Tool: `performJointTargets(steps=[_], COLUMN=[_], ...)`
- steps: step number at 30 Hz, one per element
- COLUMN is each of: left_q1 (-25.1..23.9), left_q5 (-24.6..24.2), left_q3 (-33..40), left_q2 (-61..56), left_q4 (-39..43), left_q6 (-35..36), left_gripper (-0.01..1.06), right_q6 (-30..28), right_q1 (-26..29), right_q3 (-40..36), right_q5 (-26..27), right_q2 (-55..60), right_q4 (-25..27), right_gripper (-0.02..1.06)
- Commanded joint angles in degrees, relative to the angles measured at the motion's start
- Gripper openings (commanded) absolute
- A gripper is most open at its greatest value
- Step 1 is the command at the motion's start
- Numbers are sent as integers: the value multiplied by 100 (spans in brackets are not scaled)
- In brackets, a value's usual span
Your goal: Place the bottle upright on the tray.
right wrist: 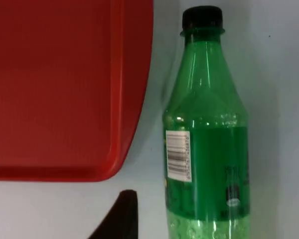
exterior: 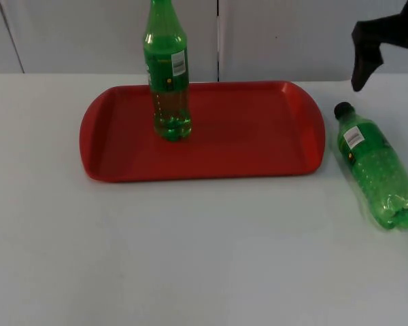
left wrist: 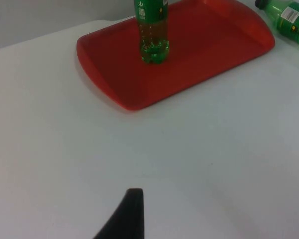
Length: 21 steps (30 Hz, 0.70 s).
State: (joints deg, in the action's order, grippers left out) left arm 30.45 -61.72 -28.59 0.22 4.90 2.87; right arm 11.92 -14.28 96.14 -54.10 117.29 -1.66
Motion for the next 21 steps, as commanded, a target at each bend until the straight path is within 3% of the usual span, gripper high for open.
performJointTargets(steps=[1, 11, 21], left_q1=[34, 34, 34], left_q5=[9, 9, 9], left_q3=[26, 26, 26], left_q2=[-22, -22, -22], left_q4=[38, 38, 38], left_q6=[-9, -9, -9], left_gripper=[105, 105, 105], right_q6=[88, 331, 354], right_q1=[-39, -39, -39], right_q3=[220, 975, 1010], right_q5=[-150, -205, 59], right_q2=[219, 1150, 1624], right_q4=[-81, -123, -229], right_gripper=[98, 97, 95])
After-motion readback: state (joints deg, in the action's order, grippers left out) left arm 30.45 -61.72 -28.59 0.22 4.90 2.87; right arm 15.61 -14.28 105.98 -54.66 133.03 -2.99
